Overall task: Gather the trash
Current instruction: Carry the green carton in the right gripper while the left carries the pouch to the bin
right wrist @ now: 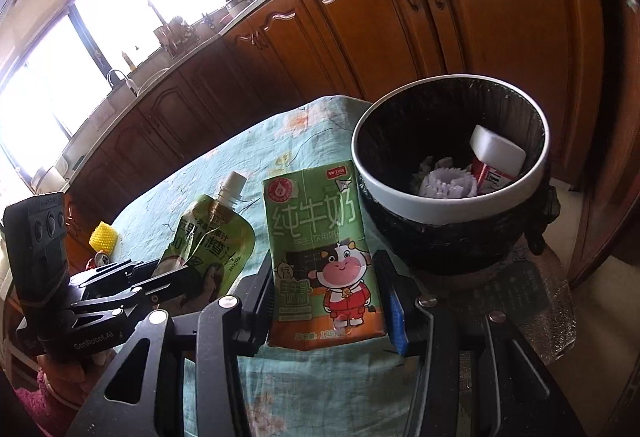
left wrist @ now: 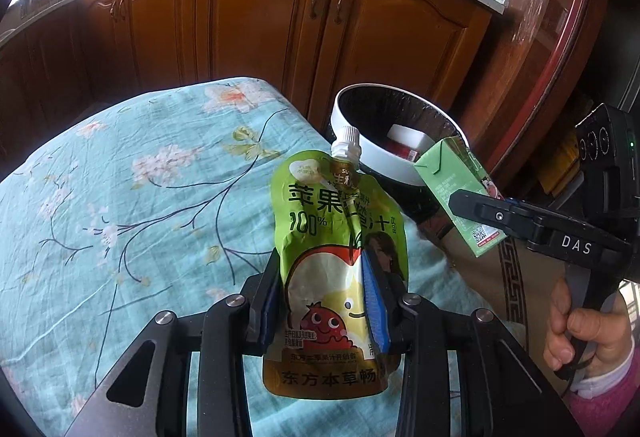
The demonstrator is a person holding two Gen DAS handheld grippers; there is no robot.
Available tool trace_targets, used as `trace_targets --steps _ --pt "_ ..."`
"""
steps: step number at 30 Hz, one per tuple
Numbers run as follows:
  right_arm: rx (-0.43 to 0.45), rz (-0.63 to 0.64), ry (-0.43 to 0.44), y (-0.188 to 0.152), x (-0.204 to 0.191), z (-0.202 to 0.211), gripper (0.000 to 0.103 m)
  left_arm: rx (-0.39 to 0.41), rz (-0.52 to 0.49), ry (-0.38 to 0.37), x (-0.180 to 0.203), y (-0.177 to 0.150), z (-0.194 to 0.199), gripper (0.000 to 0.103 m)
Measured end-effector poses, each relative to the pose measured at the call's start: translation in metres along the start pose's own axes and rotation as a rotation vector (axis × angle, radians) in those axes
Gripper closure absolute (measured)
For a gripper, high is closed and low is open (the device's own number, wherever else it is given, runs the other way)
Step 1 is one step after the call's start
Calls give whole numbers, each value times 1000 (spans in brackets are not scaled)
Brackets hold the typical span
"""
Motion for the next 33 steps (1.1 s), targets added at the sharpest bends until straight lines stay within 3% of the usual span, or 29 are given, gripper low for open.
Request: trace_targets --steps 15,33 --pt "66 -26 -62 33 47 15 56 30 -41 -26 34 38 -31 68" --pt "70 -13 -133 79 90 -6 56 32 -63 -29 55 86 -102 68"
Point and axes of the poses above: each gripper's, at about its wrist camera, not at the fingertips, and z roughly against the way its jaws point, x to its right, y to its top, the point moved 8 cm from there along -z, roughly the way its jaws point, and after that the axes turned 12 degrees about x, right-handed, at the moved point
